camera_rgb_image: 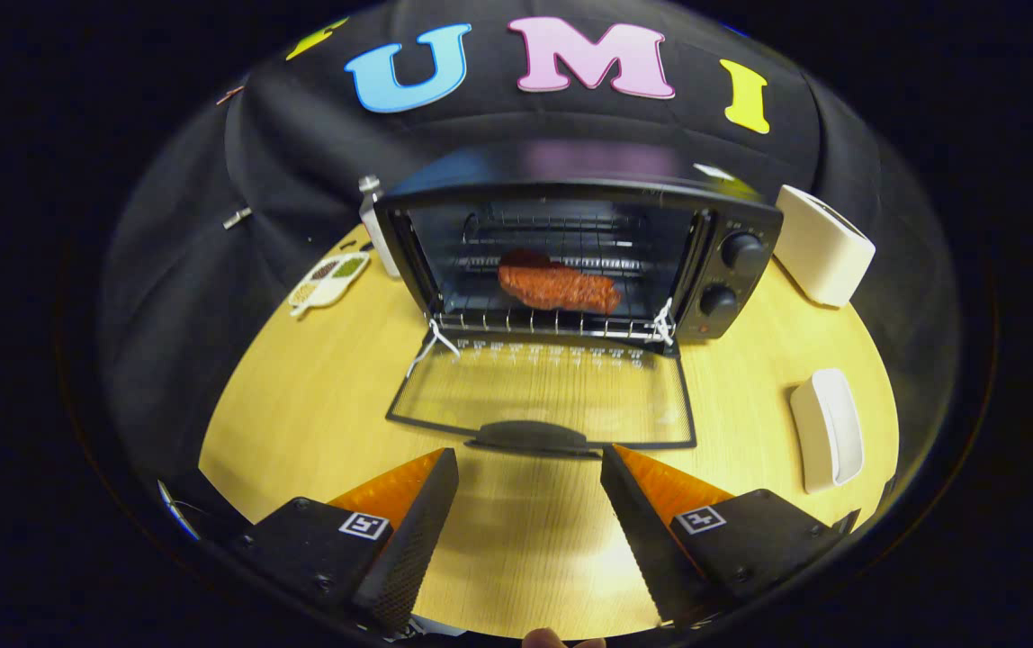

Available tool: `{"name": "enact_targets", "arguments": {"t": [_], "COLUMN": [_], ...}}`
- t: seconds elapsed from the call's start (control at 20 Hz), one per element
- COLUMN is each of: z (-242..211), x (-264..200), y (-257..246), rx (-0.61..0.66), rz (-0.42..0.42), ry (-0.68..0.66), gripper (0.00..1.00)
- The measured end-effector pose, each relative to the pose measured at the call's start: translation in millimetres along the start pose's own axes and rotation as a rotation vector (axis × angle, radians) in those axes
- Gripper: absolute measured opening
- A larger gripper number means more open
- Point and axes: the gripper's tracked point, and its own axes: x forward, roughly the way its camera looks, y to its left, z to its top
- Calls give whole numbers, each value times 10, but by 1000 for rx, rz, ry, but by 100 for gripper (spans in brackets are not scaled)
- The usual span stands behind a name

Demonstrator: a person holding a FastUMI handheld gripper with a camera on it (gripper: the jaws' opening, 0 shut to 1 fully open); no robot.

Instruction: Open the toaster oven, put the food inside, and close the toaster oven door.

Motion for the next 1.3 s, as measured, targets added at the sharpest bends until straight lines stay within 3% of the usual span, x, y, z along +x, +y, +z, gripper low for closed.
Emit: {"name": "enact_targets", "arguments": {"t": [0.3, 0.7, 1.3], "z": [-279, -308, -129], "x": [391, 625, 349], "y": [-107, -21, 6], "rx": [65, 117, 99], "rz": [-113, -180, -164], "ry": [123, 154, 51], "gripper": [99, 99, 98]}}
